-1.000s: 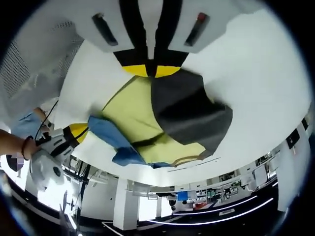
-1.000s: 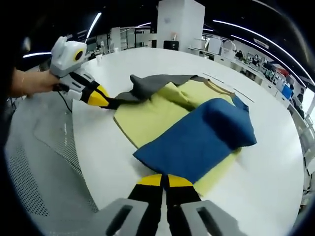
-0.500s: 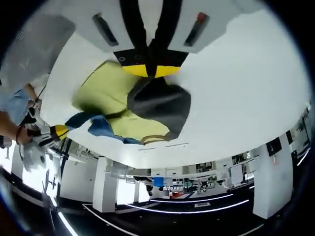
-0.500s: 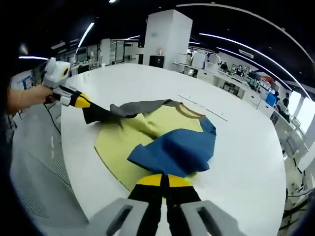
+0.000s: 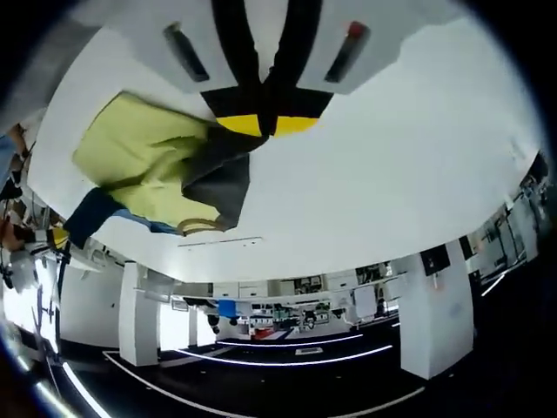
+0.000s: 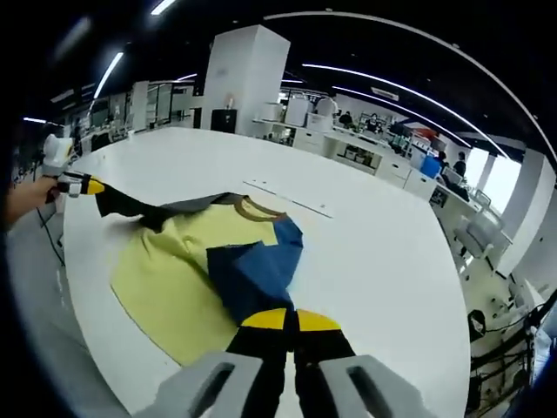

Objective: Fold the garment on the visible template until the final outline fits inside the template.

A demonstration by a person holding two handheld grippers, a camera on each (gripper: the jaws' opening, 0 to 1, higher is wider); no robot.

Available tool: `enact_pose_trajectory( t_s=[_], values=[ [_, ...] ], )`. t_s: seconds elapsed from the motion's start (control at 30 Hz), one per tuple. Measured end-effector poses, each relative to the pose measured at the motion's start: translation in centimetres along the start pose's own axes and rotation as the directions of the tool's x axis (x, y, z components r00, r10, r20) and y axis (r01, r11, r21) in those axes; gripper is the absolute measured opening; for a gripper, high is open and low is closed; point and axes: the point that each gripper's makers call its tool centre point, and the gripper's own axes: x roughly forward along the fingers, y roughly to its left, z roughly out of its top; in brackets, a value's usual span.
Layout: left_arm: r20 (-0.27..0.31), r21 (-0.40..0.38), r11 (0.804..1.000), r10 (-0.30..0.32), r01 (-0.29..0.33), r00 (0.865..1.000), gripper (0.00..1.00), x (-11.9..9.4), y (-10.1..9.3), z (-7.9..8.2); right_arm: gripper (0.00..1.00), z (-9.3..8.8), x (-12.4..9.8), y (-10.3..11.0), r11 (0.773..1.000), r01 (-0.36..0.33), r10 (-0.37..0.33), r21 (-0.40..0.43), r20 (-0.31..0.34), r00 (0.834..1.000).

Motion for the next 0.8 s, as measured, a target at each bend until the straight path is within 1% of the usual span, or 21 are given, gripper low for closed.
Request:
enact_pose_trajectory(
  t_s=[0.03, 0.1, 0.17, 0.23, 0.4, 0.43, 0.47, 0.5, 0.53, 0.6, 0.73, 0.8],
  values=[
    [0.007, -0.013, 1.0, 0.018, -0.018, 1.0, 0.0, 0.0, 0.4, 0.2, 0.0, -0.2, 0.1, -0.7, 1.0, 0.017, -0.017, 0.009, -0.008, 1.0],
    [0.017, -0.045, 0.997, 0.055, -0.054, 0.998, 0.0, 0.0, 1.4, 0.4, 0.0, -0.4, 0.3, -1.9, 0.999, 0.047, -0.047, 0.027, -0.005, 0.999],
    [0.015, -0.046, 0.996, 0.08, -0.079, 0.997, 0.0, 0.0, 2.2, 0.5, 0.0, -0.7, 0.3, -2.8, 0.997, 0.064, -0.063, 0.05, -0.015, 0.998],
    [0.01, -0.047, 0.994, 0.101, -0.1, 0.995, 0.0, 0.1, 2.9, 0.4, 0.0, -1.2, 0.4, -4.1, 0.992, 0.103, -0.101, 0.08, -0.027, 0.995],
    [-0.008, -0.052, 0.989, 0.135, -0.135, 0.991, 0.0, 0.2, 4.4, 0.1, 0.0, -2.3, 0.6, -6.9, 0.979, 0.158, -0.154, 0.131, -0.044, 0.987],
    [-0.014, -0.056, 0.988, 0.144, -0.145, 0.989, 0.0, 0.3, 4.9, -0.1, 0.0, -2.6, 0.6, -7.4, 0.975, 0.17, -0.164, 0.145, -0.049, 0.985],
    [-0.019, -0.059, 0.986, 0.153, -0.154, 0.988, 0.0, 0.4, 5.2, -0.2, 0.0, -3.0, 0.5, -8.2, 0.964, 0.191, -0.183, 0.185, -0.062, 0.981],
    [-0.025, -0.058, 0.985, 0.161, -0.162, 0.987, 0.0, 0.4, 5.5, -0.3, 0.0, -3.2, 0.5, -8.8, 0.96, 0.202, -0.193, 0.196, -0.065, 0.979],
    [-0.028, -0.054, 0.983, 0.173, -0.174, 0.985, 0.0, 0.4, 5.8, -0.3, 0.0, -3.6, 0.5, -9.6, 0.95, 0.223, -0.212, 0.217, -0.075, 0.974],
    [-0.031, -0.047, 0.981, 0.185, -0.186, 0.982, 0.0, 0.4, 6.2, -0.4, 0.0, -4.0, 0.4, -10.5, 0.944, 0.238, -0.224, 0.228, -0.087, 0.971],
    [-0.039, -0.03, 0.978, 0.204, -0.205, 0.978, 0.0, 0.4, 6.9, -0.5, 0.0, -5.3, 0.1, -12.0, 0.928, 0.289, -0.267, 0.234, -0.121, 0.956],
    [-0.045, -0.022, 0.974, 0.223, -0.224, 0.974, 0.0, 0.4, 7.5, -0.6, 0.0, -6.3, 0.0, -12.7, 0.908, 0.324, -0.293, 0.266, -0.149, 0.944]
  ],
)
